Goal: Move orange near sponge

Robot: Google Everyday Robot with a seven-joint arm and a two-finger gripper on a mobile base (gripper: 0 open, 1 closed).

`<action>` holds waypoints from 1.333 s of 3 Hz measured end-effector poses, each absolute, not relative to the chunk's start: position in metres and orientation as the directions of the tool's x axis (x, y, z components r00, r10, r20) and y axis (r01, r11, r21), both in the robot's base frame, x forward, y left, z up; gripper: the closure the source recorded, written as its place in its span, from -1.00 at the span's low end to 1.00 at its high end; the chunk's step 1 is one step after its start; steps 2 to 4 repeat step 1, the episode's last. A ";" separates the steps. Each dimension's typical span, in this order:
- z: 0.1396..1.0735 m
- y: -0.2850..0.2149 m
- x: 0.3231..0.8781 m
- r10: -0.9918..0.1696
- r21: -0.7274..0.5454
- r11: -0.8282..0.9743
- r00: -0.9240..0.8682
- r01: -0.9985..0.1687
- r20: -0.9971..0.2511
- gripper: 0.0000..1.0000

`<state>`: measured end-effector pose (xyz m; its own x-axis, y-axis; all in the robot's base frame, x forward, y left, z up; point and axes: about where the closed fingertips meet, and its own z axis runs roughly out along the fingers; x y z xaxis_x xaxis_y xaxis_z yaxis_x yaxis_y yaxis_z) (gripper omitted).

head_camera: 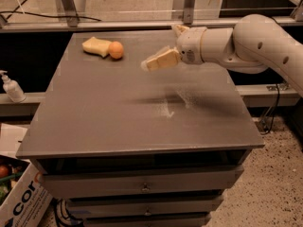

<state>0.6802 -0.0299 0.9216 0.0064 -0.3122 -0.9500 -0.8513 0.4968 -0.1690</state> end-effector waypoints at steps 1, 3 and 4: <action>0.920 -0.035 0.678 -0.311 -0.164 0.502 0.000 -0.849 -0.950 -1.00; 0.920 -0.035 0.678 -0.311 -0.164 0.502 0.000 -0.849 -0.950 -1.00; 0.920 -0.035 0.678 -0.311 -0.164 0.502 0.000 -0.849 -0.950 -1.00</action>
Offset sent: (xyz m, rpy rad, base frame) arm 0.0000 0.0000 0.0000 0.0000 0.0000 0.0000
